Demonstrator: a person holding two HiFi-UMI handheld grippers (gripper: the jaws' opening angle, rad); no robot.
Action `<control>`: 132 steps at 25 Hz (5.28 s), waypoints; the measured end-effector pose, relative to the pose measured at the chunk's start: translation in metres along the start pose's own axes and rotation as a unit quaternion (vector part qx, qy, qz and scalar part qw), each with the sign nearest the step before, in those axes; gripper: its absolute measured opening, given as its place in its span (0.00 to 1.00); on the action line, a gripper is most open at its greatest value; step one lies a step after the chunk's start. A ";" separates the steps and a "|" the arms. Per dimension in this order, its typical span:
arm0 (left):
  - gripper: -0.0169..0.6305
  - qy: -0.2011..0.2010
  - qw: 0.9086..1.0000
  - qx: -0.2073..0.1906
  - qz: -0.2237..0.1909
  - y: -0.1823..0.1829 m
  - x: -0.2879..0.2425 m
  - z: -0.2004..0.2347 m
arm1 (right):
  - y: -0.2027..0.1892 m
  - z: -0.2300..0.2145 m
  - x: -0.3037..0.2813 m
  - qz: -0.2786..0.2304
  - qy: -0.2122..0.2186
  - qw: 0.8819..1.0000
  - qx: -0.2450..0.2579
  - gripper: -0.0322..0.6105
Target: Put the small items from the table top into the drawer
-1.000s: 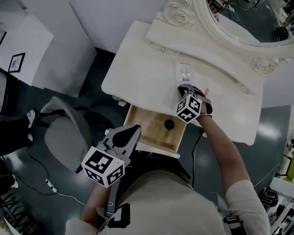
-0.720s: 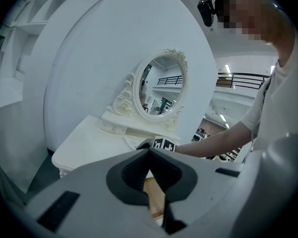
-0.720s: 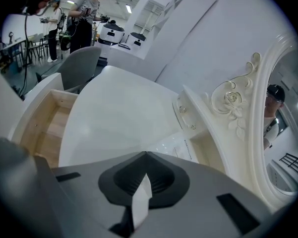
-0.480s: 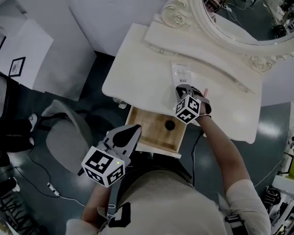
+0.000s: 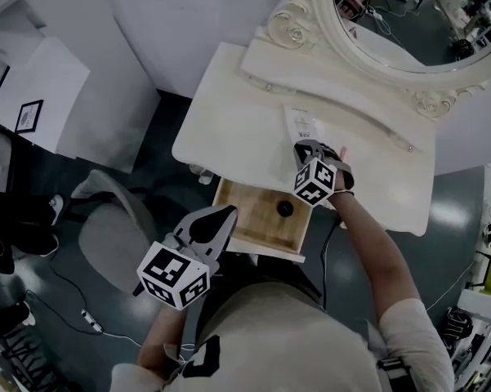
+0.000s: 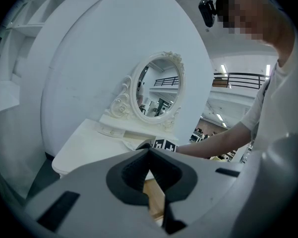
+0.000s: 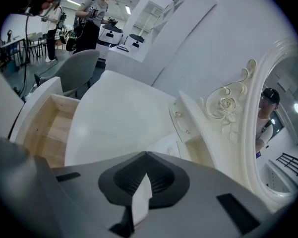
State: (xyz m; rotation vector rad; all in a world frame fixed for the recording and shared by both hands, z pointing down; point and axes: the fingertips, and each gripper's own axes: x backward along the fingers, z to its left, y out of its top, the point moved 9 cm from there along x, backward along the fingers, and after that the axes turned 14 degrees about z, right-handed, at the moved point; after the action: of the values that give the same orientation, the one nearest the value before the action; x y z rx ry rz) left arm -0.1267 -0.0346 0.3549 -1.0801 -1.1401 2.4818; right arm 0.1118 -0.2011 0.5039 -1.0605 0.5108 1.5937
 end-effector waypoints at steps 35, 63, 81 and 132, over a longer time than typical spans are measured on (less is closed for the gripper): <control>0.11 -0.033 0.999 -0.033 -0.010 -0.015 0.043 0.011 | 0.009 0.027 0.050 0.013 -0.021 0.999 -0.029 0.09; 0.11 -0.010 0.998 -0.063 -0.007 -0.022 0.042 -0.043 | -0.020 0.061 0.100 -0.052 -0.005 0.998 -0.030 0.09; 0.11 0.006 0.997 -0.079 -0.016 -0.031 0.034 -0.101 | -0.051 0.066 0.127 -0.082 -0.009 0.997 -0.001 0.09; 0.11 -0.012 0.997 -0.074 -0.006 -0.061 0.045 -0.115 | -0.050 0.138 0.174 -0.110 0.022 0.993 0.026 0.09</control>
State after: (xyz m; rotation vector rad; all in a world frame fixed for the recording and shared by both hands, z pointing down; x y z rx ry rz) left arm -0.0856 0.0931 0.3254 -1.0784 -1.3513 2.4399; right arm 0.1080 0.0168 0.4379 -1.0760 0.4468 1.3586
